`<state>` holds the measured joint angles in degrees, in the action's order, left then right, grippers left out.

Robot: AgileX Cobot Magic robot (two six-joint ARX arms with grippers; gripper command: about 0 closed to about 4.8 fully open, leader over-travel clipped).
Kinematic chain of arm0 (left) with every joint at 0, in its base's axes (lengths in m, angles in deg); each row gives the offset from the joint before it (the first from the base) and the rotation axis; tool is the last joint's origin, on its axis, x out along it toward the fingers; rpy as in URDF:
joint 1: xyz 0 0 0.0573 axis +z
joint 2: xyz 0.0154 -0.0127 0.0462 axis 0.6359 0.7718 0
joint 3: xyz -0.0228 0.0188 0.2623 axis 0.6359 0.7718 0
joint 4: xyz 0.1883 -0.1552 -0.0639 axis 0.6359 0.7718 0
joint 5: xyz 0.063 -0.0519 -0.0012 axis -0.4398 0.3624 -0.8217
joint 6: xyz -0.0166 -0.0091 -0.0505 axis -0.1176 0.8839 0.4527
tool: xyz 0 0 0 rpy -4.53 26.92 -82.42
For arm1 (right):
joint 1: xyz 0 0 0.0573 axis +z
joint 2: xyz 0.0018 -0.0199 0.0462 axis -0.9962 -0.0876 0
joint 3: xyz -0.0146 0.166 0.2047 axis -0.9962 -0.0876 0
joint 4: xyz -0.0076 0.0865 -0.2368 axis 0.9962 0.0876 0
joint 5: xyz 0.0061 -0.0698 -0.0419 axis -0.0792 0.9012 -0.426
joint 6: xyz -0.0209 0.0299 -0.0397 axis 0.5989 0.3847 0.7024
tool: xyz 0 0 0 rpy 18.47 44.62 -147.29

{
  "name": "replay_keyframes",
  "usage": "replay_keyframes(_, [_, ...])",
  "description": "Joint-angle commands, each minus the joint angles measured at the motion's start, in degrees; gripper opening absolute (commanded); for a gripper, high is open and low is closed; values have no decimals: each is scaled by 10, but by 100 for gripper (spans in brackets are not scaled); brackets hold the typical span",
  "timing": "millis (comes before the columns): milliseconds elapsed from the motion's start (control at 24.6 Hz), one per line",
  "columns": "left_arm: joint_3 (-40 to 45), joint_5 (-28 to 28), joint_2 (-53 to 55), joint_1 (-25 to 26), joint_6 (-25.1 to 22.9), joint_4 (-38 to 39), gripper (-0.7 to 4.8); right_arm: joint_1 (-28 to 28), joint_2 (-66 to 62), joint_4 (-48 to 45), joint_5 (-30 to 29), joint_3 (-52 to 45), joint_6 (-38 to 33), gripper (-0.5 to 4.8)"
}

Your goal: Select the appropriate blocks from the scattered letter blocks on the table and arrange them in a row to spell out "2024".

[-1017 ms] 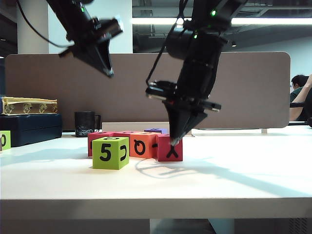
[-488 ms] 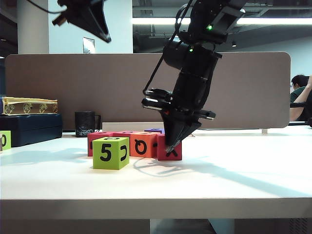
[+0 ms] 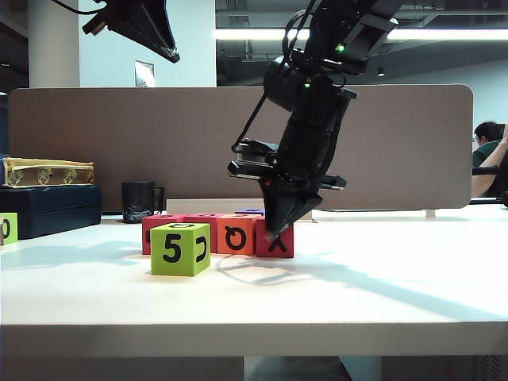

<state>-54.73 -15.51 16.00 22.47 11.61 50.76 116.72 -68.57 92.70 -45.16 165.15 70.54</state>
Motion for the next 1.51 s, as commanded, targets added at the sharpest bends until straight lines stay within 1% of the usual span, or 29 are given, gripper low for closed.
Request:
replay_keyframes(41, [-2,0,-4,-1,-3,-3,-6,0,0,-22,2,2,1,-2])
replay_keyframes(529, [-2,-3,-4,2,-4,-8,-6,-1,1,-18,0,4,1,-1])
replay_keyframes(814, [-1,-2,0,38,0,-19,-6,0,48,-6,-2,4,2,-1])
replay_keyframes(976, [3,-7,37,60,9,-7,-6,0,85,-8,0,4,14,-1])
replay_keyframes(1098, [15,-40,67,63,9,3,-6,-2,93,-5,8,4,17,-1])
replay_keyframes(1180, [23,-50,92,63,6,15,-6,-4,96,-2,14,4,17,-1])
replay_keyframes(1261, [49,-52,131,63,-2,23,-6,-10,97,7,15,5,17,-1])
replay_keyframes(1342, [62,-52,148,62,-3,22,-6,-10,97,8,15,5,17,-1])
replay_keyframes(1505, [67,-51,181,56,-4,23,-6,-10,97,8,15,5,17,-1])
